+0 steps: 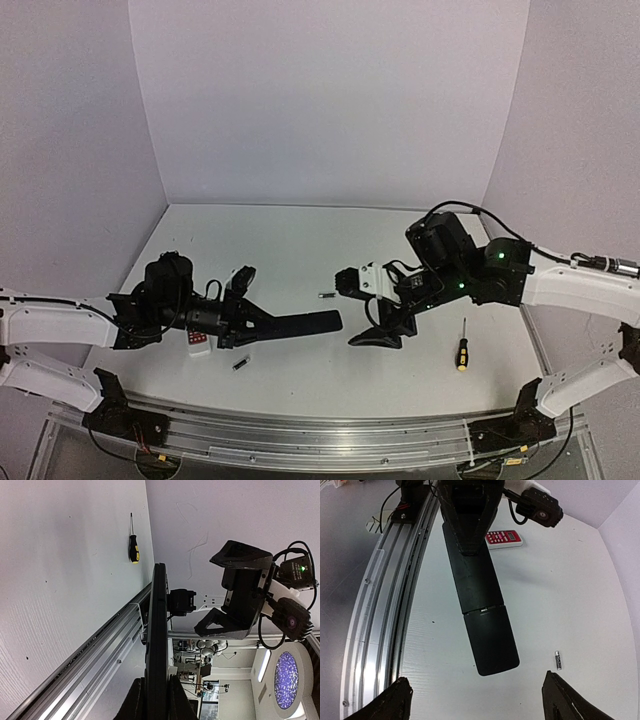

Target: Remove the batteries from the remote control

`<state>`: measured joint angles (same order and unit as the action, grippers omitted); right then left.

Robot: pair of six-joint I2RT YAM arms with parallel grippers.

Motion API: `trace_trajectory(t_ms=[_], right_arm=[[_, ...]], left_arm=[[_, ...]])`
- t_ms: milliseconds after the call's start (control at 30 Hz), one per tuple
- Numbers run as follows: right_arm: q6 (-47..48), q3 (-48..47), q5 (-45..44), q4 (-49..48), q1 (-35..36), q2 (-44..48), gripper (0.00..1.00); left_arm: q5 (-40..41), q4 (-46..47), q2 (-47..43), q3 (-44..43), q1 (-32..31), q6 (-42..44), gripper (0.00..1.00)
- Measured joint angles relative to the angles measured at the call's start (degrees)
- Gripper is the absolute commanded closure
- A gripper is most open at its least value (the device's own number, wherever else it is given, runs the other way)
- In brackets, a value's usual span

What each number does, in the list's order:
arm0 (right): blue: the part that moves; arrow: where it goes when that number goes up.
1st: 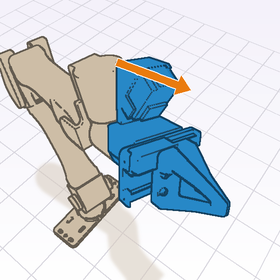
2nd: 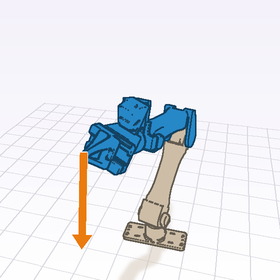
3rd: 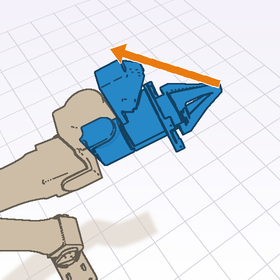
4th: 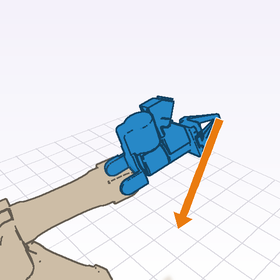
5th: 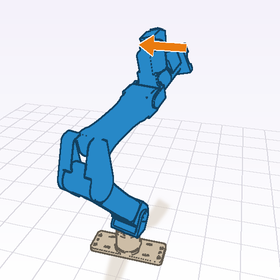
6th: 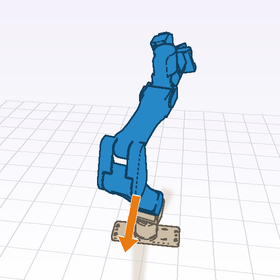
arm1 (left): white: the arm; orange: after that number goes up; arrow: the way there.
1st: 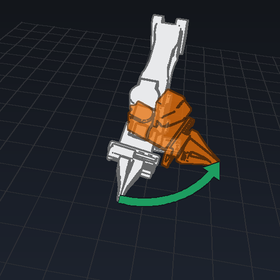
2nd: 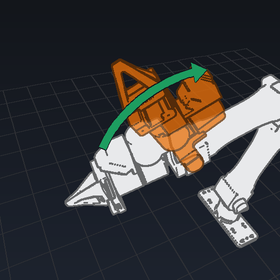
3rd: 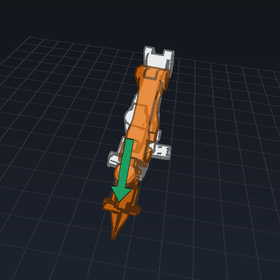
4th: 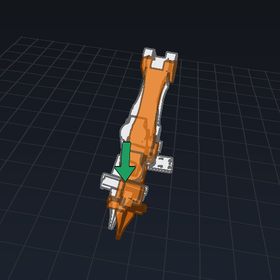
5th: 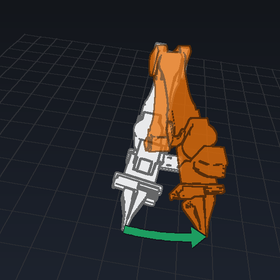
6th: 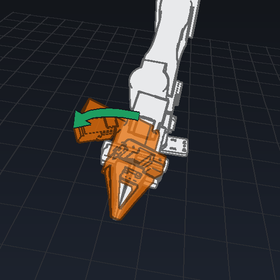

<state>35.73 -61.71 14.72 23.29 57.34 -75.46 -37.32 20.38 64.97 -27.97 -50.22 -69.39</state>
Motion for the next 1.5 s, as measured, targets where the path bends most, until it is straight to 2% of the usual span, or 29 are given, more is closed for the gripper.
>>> trace_trajectory(t_ms=[200,567,900,1500], right_arm=[[4.8,-3.5,0.1,0.0,0.6,-4.3,0.15],[6.6,-8.1,0.0,1.1,1.7,-11.8,0.15],[9.1,-10.3,-2.2,3.0,2.0,-14.8,0.34],[10.9,-12.2,-4.8,5.6,2.1,-17.9,0.34]], left_arm=[[-0.1,0.6,0.7,0.0,0.0,-1.2,1.0],[-0.2,1.0,0.7,0.0,0.0,-1.2,1.0],[-0.2,1.3,0.7,0.0,0.0,-1.2,1.0],[-1.7,2.7,3.8,0.0,0.0,-0.9,1.0]])
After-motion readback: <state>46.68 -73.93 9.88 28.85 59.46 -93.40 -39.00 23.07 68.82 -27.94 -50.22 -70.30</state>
